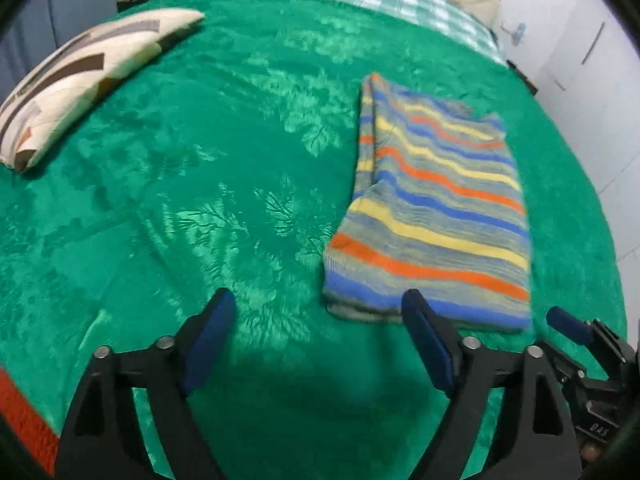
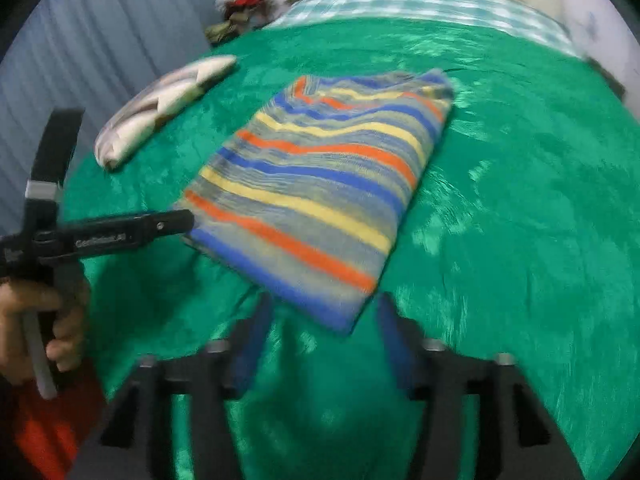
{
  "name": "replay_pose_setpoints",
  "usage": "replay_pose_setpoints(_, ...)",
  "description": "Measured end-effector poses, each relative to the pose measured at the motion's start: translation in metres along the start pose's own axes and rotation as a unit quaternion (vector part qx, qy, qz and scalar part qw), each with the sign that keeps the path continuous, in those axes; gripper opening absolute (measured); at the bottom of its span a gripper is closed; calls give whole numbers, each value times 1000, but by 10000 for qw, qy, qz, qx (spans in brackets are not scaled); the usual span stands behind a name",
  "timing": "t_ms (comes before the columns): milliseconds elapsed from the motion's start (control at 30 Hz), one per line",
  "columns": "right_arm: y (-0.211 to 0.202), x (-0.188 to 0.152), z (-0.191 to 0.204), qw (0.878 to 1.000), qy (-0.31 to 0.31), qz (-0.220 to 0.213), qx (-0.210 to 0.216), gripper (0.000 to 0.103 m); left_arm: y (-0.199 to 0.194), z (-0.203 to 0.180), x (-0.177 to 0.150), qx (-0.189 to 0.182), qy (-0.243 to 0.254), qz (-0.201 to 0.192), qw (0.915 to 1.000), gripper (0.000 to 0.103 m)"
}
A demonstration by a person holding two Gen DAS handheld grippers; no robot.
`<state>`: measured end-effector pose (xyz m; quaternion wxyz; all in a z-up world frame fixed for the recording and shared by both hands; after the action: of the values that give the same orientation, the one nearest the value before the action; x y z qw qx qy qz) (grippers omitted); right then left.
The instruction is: Fold small clothes
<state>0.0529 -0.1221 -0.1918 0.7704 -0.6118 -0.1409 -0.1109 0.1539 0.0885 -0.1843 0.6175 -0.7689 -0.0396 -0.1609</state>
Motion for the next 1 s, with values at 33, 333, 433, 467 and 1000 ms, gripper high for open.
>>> replay_pose_setpoints(33, -7, -4, 1, 9999, 51, -109, -31, 61, -2, 0, -1, 77, 46, -16, 10000, 88)
replay_pose_setpoints(333, -32, -20, 6, 9977, 432, -371, -370, 61, -14, -2, -18, 349, 164, -25, 9993, 88)
replay_pose_setpoints(433, -37, -18, 9, 9970, 491, -421, -427, 61, -21, -6, -19, 377, 237, -87, 9990, 88)
replay_pose_setpoints(467, -39, -18, 9, 9968, 505, -430, -456, 62, -22, -8, -18, 381, 260, -108, 9989, 88)
replay_pose_setpoints(1000, -31, -36, -2, 9949, 791, -287, -565, 68, -17, -12, -20, 460, 397, -40, 9981, 88)
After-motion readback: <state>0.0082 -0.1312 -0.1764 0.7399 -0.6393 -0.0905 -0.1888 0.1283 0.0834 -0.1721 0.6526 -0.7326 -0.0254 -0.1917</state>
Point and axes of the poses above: each gripper's, at about its wrist camera, not at the fingertips, and y roughly the way its jaws point, z to its left, x to its top, the point moved 7 cm from there along y, roughly the way its jaws point, and after that the axes turned 12 degrees about z, right-handed, at the moved point
